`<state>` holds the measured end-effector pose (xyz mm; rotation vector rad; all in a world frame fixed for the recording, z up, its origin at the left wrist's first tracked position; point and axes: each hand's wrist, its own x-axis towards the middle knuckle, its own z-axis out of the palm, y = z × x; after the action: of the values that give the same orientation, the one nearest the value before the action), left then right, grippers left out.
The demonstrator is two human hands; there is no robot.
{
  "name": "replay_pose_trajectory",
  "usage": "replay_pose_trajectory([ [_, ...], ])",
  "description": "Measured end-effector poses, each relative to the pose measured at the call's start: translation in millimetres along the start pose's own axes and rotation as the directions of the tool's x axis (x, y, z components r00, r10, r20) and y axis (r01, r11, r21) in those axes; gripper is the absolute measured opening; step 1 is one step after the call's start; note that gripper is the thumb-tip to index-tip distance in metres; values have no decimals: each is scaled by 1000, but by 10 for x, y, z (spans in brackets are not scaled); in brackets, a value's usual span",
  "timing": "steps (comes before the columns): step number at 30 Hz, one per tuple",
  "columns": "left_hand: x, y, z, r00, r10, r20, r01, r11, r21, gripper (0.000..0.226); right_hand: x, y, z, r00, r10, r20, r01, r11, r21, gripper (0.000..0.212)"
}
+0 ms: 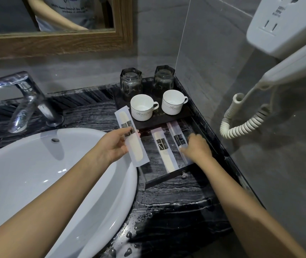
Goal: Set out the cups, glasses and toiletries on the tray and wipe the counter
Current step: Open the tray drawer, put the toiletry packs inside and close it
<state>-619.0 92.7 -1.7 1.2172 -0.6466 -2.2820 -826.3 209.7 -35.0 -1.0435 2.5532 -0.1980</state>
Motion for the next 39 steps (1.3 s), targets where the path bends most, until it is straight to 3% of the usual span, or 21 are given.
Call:
replay_pose_trajectory([
  [2, 9, -23, 13, 1000, 7, 14, -7, 1000, 7, 13, -118, -122, -50, 992, -100, -82, 114, 973, 200, 40],
  [5, 11, -106, 88, 998, 33, 48, -36, 997, 75, 19, -438, -446, -98, 967, -220, 124, 92, 764, 639, 30],
  [7, 6, -168, 137, 995, 44, 87, -52, 994, 96, 20, -595, -608, -54, 939, -290, 184, 83, 712, 697, 30],
  [12, -1, -197, 135, 993, 64, 100, -73, 993, 92, 19, -646, -663, 29, 963, -206, 173, -27, 568, 823, 6],
  [16, -2, -131, 78, 995, 68, 71, -76, 991, 108, 18, -647, -597, -29, 972, -172, 159, -36, 562, 826, 4],
  [18, 24, -56, 23, 993, 107, 39, -109, 993, 45, 27, -628, -520, -114, 977, -126, 172, -60, 612, 788, 5],
  [20, 61, 30, -42, 982, 188, -8, -187, 977, 98, 35, -616, -410, -171, 974, -94, 208, -91, 673, 734, 10],
  [25, 174, 127, -84, 900, 434, -52, -366, 814, 452, 37, -589, -303, -97, 962, -8, 272, -167, 772, 614, 29],
  [30, 202, 37, -40, 894, 448, 11, -379, 744, 551, 29, -508, -459, 65, 979, 2, 203, -109, 850, 515, 26],
  [33, 220, -25, -29, 858, 513, 30, -398, 627, 669, 27, -488, -546, 111, 985, -9, 170, -67, 895, 440, 26],
  [39, 251, -13, 0, 815, 573, 89, -418, 474, 775, 32, -454, -639, 237, 985, 24, 173, -110, 855, 507, 31],
])
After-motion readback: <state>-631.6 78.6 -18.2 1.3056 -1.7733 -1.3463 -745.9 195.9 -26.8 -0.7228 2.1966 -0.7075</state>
